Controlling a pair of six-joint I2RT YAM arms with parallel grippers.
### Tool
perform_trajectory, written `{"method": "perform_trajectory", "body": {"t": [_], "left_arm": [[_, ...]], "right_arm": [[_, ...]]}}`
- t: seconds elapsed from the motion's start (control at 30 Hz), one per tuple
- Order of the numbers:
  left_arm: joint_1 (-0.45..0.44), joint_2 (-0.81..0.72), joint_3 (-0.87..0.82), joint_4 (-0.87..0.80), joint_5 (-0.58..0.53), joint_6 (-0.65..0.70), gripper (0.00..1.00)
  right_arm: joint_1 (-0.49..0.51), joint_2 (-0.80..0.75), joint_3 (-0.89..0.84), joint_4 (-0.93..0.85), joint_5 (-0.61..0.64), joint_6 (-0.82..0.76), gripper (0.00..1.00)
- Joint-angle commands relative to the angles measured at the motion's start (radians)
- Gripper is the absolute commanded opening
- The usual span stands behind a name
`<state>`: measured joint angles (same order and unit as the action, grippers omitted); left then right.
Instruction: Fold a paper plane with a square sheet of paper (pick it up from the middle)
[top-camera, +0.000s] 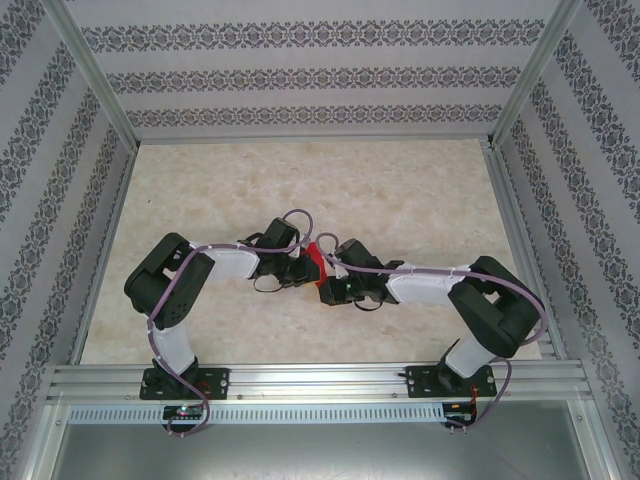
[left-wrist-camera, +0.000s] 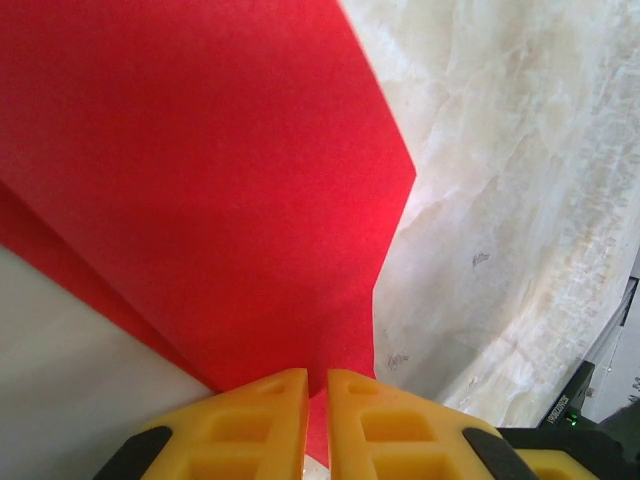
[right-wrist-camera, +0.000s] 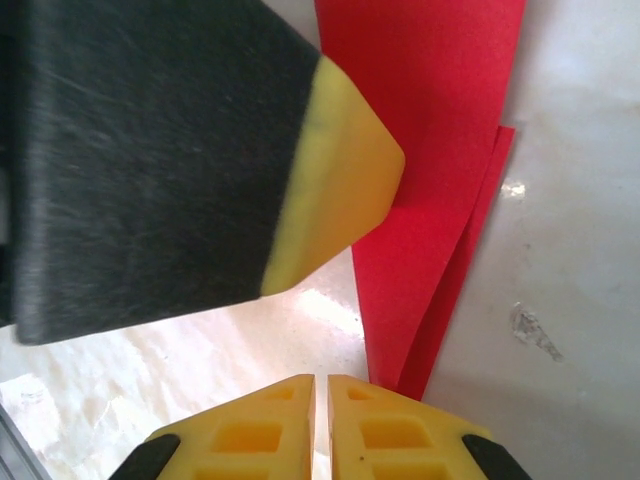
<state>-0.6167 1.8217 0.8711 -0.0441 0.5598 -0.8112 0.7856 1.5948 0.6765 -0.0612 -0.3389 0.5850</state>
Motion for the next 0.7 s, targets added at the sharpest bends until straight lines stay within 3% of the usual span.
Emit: {"method": "perform_trajectory", "body": {"t": [0.0,0.67], "left_arm": [[-0.009,0.017,0.004,-0.048,-0.040,0.027,0.15],[-0.009,0.046,0.039,-0.121,-0.084,0.039,0.14]], "right_arm": [[0.006,0.032,0.017,0.045,-0.026,0.004,0.12],[0.001,-0.041,-0.031,-0.003,0.012,0.011,0.12]]}}
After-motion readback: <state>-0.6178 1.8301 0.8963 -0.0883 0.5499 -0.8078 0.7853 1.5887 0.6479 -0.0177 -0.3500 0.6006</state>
